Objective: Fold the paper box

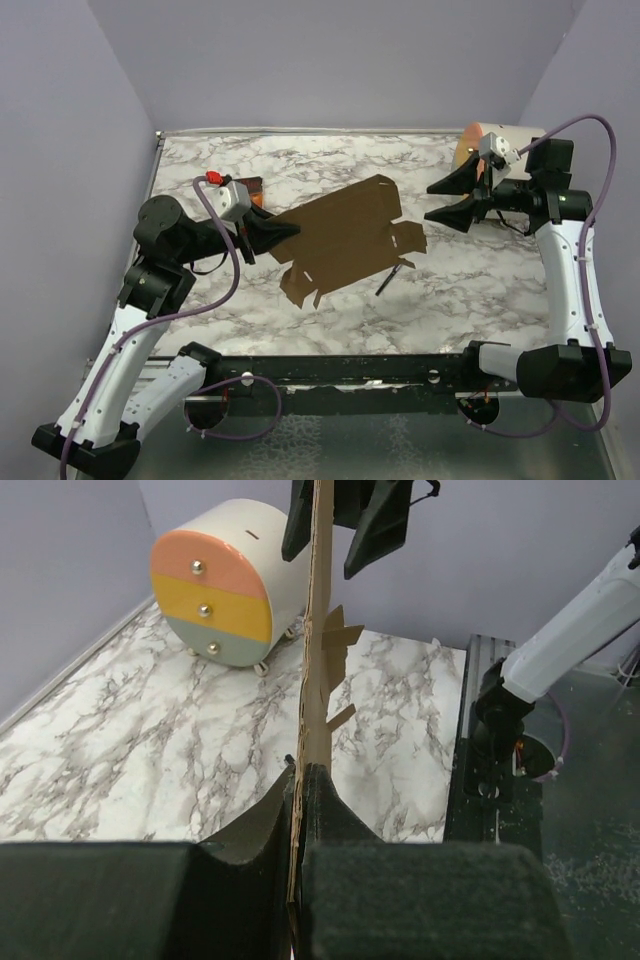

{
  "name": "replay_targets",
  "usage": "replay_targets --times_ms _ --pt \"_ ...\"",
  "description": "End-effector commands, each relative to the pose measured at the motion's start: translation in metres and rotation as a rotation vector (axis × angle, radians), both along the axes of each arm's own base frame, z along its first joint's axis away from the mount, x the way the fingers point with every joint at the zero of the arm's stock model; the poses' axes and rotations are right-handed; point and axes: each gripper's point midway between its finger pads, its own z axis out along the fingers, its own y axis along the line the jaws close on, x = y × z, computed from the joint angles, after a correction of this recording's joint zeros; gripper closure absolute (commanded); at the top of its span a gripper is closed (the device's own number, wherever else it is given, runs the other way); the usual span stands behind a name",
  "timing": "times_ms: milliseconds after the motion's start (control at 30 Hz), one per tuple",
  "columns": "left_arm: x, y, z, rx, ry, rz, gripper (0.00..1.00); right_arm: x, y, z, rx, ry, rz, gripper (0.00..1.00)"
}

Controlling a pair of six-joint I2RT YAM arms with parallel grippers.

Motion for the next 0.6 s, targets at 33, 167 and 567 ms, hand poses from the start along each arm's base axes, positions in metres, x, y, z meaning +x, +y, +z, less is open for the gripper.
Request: replay_targets --times_ms 33,167,567 --pt "-0.011 -0.005 -0.001 0.000 -0.023 -0.091 1.00 -0.006 0.007 0.017 0.014 -0.175 0.077 0.43" --pt "-0.013 -0.008 -0.003 -0.009 -0.017 -0.122 1.00 -0.011 0.012 0.008 0.009 -0.177 0.100 0.52" --pt "-0.012 -0.011 -0.007 -0.039 0.009 -0.135 1.00 -0.033 0.027 -0.022 -0.007 -0.145 0.162 0.68"
